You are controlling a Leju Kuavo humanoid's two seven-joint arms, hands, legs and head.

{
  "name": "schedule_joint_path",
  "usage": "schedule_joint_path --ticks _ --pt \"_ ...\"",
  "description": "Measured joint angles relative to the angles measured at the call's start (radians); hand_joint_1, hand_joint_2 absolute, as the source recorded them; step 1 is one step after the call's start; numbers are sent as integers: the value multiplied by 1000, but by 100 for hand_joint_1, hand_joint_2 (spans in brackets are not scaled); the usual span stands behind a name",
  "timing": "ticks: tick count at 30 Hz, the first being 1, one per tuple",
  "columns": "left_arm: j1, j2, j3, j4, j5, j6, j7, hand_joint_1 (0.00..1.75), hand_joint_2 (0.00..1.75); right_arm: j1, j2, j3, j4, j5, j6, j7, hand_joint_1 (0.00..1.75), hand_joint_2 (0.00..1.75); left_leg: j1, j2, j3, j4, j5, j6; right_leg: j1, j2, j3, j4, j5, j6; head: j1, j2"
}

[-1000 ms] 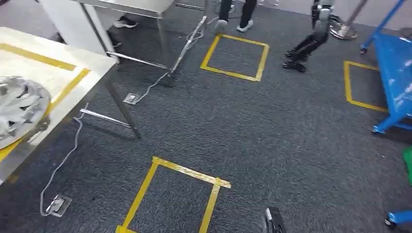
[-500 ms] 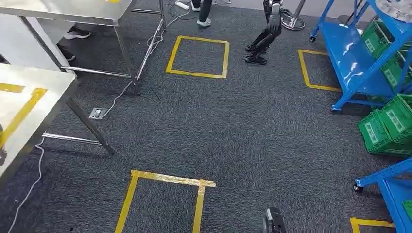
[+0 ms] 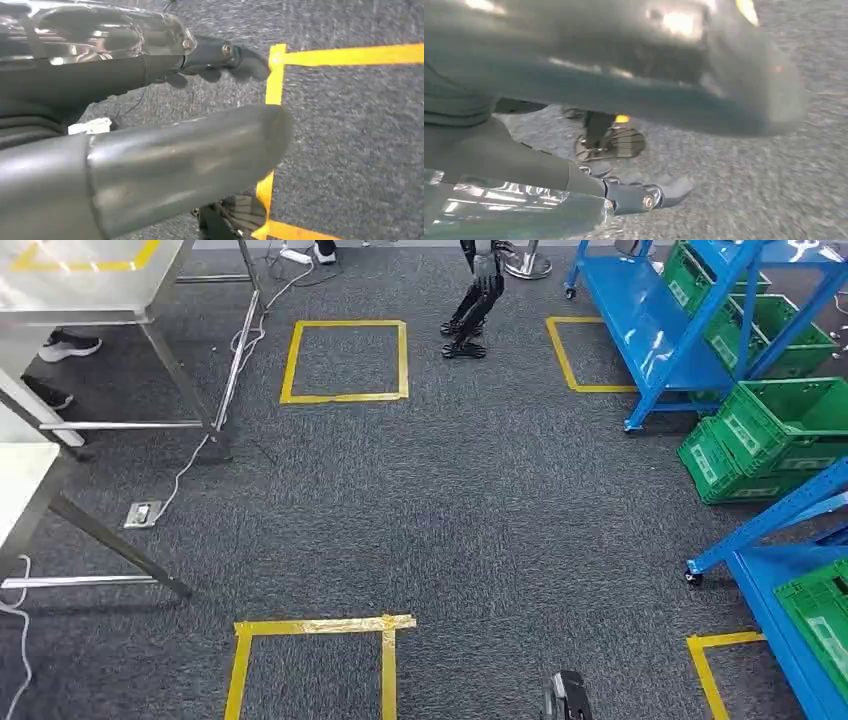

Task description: Take the parts from the cabinet and place them on the table.

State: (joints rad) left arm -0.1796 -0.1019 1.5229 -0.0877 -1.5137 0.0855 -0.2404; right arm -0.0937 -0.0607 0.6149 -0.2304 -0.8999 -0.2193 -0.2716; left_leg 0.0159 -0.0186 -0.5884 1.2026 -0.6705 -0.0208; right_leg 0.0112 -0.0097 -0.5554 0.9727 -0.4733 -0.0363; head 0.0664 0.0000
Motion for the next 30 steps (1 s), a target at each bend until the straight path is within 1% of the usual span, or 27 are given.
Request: schedule_joint_path --ticks 1,2,3,4,5,6,7,8,9,11,12,13,14,16,17,18,19,20,21,22,23,24,26,27,28,29,30 --pt "2 2 0 0 0 1 1 0 0 0 4 0 0 0 2 -1 0 0 0 4 -43 70 -21 -2 1 15 2 1 -3 -2 -8 0" --pt "3 3 0 0 3 3 3 0 0 1 5 0 0 -1 5 -3 0 0 0 8 -71 100 -15 -5 1 30 4 4 -6 -2 -12 0" --pt "3 6 0 0 6 9 7 0 0 5 8 0 0 -1 11 -5 0 0 1 13 -75 84 16 -8 0 43 6 7 -10 1 -14 0" --pt "2 8 1 0 11 13 14 0 0 7 11 1 0 0 14 -5 0 0 4 12 -60 34 63 -10 -2 57 9 13 -15 4 -16 0" --pt "2 13 1 0 13 16 20 0 0 6 16 2 0 0 14 -6 0 0 7 4 -31 -45 119 -13 -6 73 11 21 -22 8 -18 0" --pt "2 17 1 0 14 19 24 0 0 5 22 3 0 0 16 -10 0 0 13 -35 -3 -122 164 -17 -8 87 11 32 -31 16 -22 0" --pt "2 21 1 0 15 22 30 0 0 2 23 3 1 -1 17 -12 0 0 20 -104 3 -137 146 -15 -6 97 3 46 -39 26 -30 0" --pt "2 27 1 0 18 24 33 0 0 -1 27 4 2 -1 18 -14 0 0 21 -91 14 -155 137 -4 -10 114 -9 57 -44 31 -30 0" --pt "4 32 1 0 19 25 38 0 0 -2 28 4 2 -4 18 -20 0 0 16 -78 12 -154 137 0 -15 124 -12 56 -41 36 -23 0" --pt "4 40 4 0 20 23 40 0 0 4 31 6 2 -11 16 -25 0 0 11 -51 16 -153 135 13 -20 153 -17 51 -36 45 -25 0" --pt "2 43 7 0 19 21 38 0 0 6 31 7 2 -13 14 -28 0 0 17 -35 20 -160 137 20 -19 148 -23 54 -40 48 -26 0" --pt "0 47 8 0 17 19 37 0 0 5 32 10 3 -16 11 -32 0 0 14 -17 27 -163 134 24 -12 91 -29 74 -52 54 -18 0" --pt "2 47 8 0 15 15 34 0 0 0 28 10 3 -20 9 -34 0 0 11 4 32 -164 132 28 -13 54 -56 130 -81 58 -1 0" --pt "3 42 9 1 6 10 29 0 0 -13 21 11 3 -22 4 -34 0 0 3 42 38 -164 124 35 -17 26 -132 266 -133 63 7 0" --pt "3 36 10 1 2 9 26 0 0 -15 18 12 3 -23 -1 -31 0 0 0 60 40 -164 120 34 -18 19 -162 314 -142 62 9 0" --pt "3 29 11 1 -6 6 22 0 0 -14 13 13 3 -24 -5 -26 0 0 -3 75 46 -164 114 34 -17 14 -166 316 -124 57 9 0" --pt "1 25 14 1 -14 3 17 0 0 -9 10 13 3 -26 -6 -21 0 0 -6 88 52 -164 109 35 -13 13 -149 278 -89 49 13 0" --pt "0 20 15 2 -19 1 16 0 0 -5 6 14 3 -29 -8 -19 0 0 -8 96 59 -165 104 36 -8 8 -116 212 -45 38 16 0" --pt "-1 13 15 2 -30 -2 16 0 0 0 2 16 3 -32 -8 -19 0 0 -8 105 67 -166 100 36 1 -8 -77 134 -1 25 18 0" --pt "-2 7 15 5 -40 -5 16 0 0 1 0 17 3 -32 -8 -19 0 0 -6 112 68 -171 98 35 17 -56 -51 91 -11 9 17 0" --pt "-2 5 15 5 -47 -8 18 0 0 0 0 19 3 -33 -8 -18 0 0 -9 120 71 -172 97 30 23 -63 -44 73 -13 4 15 0" --pt "-2 5 14 5 -50 -10 26 0 0 -3 1 21 3 -33 -8 -18 0 0 -8 125 67 -173 97 24 27 -56 -40 60 -22 -5 24 0" --pt "-3 2 14 6 -52 -11 30 0 0 3 1 21 3 -35 -12 -19 0 0 -6 145 76 -182 96 18 31 -40 -40 53 -22 -6 21 0" --pt "-5 1 14 6 -52 -11 30 0 0 7 2 22 3 -35 -12 -19 0 0 -11 153 86 -191 89 11 24 -30 -14 25 -13 -8 26 0" --pt "-7 3 14 6 -53 -11 31 0 0 12 5 23 3 -36 -13 -19 0 0 -6 70 91 -176 82 7 19 -25 -3 7 -8 -5 26 0" --pt "-7 4 14 6 -53 -11 30 0 0 7 6 24 3 -35 -12 -19 0 0 -6 20 64 -125 55 8 13 -17 4 1 -7 -9 19 0" --pt "-4 4 14 7 -53 -11 30 0 0 0 5 24 3 -36 -12 -19 0 0 -8 9 23 -50 24 6 11 -3 5 1 -6 -10 12 0"
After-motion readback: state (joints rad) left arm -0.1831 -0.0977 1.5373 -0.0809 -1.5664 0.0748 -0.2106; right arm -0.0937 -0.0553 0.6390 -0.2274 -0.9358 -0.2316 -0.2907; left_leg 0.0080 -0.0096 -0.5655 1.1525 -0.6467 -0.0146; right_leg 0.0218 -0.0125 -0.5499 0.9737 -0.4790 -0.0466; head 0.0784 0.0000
